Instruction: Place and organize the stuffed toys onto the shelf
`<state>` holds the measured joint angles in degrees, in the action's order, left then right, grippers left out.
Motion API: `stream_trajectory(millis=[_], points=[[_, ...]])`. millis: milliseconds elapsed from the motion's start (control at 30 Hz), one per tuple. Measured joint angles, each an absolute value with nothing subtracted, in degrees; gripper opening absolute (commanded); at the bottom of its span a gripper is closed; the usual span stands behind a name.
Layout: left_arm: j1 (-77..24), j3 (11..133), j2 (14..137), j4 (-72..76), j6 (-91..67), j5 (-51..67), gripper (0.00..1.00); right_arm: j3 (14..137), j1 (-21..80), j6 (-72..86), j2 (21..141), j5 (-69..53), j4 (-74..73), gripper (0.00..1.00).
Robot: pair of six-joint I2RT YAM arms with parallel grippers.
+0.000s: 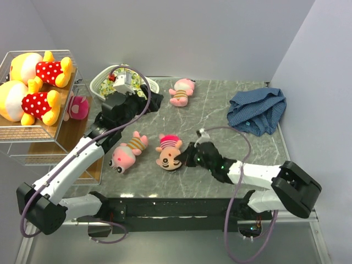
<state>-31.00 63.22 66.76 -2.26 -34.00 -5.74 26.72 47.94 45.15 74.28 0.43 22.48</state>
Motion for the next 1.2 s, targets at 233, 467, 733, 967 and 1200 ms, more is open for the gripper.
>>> stream_trajectory(millis=[233,467,733,967,1200], points=[[-36.93,64.29,68.66,-7.75,-40.21,-15.42,1.00,21.71,56.95,61.87,70.04,13.98,23.66,0.63],[-40.36,70.94,73.87,-19.11,-49.10,-24.36,0.99,23.83,58.04,61.45,65.63,15.14,17.54,0.69],[-40.97,80.18,80.84,-34.76,-66.43,-28.27,0.87,21.34,57.08,53.15,51.09,15.49,12.27,0.56],[-41.34,91.09,92.99,-49.41,-81.21,-23.83,0.82,19.42,57.08,49.50,40.91,16.93,7.79,0.54],[-42.00,97.32,103.31,-57.47,-91.57,-18.52,0.72,15.75,57.08,48.29,30.33,17.30,3.53,0.53]])
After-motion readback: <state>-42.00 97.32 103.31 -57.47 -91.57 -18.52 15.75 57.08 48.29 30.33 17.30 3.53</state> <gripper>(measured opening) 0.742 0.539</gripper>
